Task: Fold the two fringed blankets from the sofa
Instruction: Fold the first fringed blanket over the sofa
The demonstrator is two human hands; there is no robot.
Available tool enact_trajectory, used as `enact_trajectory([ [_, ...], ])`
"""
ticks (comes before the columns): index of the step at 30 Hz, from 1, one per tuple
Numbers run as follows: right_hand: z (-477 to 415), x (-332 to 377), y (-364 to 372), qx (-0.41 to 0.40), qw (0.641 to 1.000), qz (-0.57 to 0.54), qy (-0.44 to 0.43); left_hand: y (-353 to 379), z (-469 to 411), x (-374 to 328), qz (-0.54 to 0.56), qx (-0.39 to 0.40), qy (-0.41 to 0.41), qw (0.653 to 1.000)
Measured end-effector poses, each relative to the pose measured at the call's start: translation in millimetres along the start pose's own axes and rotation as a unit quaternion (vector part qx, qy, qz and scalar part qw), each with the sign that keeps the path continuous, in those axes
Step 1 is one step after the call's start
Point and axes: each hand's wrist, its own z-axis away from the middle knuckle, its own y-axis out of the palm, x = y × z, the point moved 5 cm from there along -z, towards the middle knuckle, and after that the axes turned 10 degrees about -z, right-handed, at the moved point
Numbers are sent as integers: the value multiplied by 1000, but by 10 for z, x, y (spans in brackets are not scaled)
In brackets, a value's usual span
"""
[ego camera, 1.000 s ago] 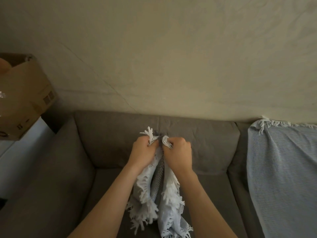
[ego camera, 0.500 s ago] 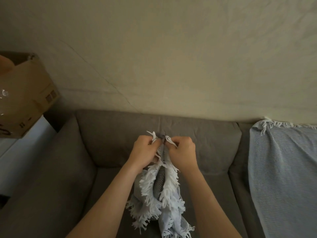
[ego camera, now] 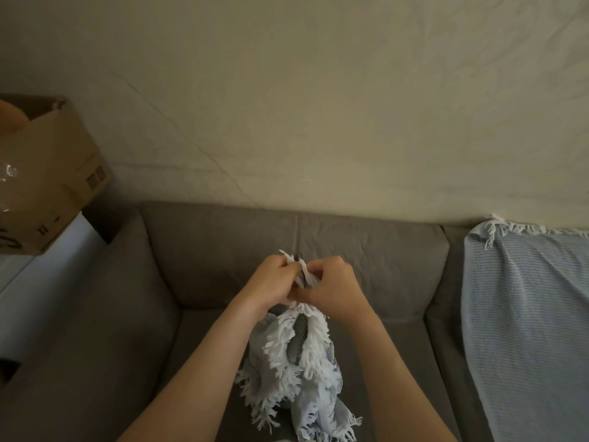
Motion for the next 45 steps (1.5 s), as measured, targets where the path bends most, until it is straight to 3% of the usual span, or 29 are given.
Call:
enact_trajectory([
  [9, -26, -250, -112, -68, 998, 3, 2, 58, 22, 44, 90, 53, -23, 994],
  [12, 2, -254, -155, -66, 997, -33, 35, 25, -2, 53, 24, 34, 25, 999],
  [14, 36, -213, -162, -46, 991, -114, 56, 22, -30, 13, -48, 52, 80, 994],
  [18, 116, -38, -218, -5, 951, -292, 101, 11, -134, -42, -241, 76, 178, 951],
  [22, 153, 282, -326, 48, 950, -303, 63, 58, -166, -85, -253, 97, 186, 944],
  [26, 148, 453, -546, -4, 937, -346, 49, 181, -166, -117, -287, 148, 183, 929],
  [28, 100, 453, -649, -50, 918, -389, 69, 272, -133, -174, -281, 168, 217, 920],
  [31, 12, 456, -795, -90, 929, -353, 60, 382, -110, -232, -334, 170, 300, 877],
  [34, -6, 504, -943, -123, 919, -374, 28, 294, -212, -200, -282, 101, 305, 904],
  [37, -49, 501, -1155, -226, 896, -381, 8, 78, -373, -119, -236, -26, 274, 932],
  [40, -88, 450, -1281, -336, 866, -371, 17, -115, -381, -163, -138, -95, 231, 958],
  [43, -81, 437, -1351, -424, 860, -283, -7, -375, -328, -351, -47, -210, 232, 949],
  [45, -88, 453, -1306, -436, 866, -243, -29, -566, -256, -572, -75, -310, 248, 915],
])
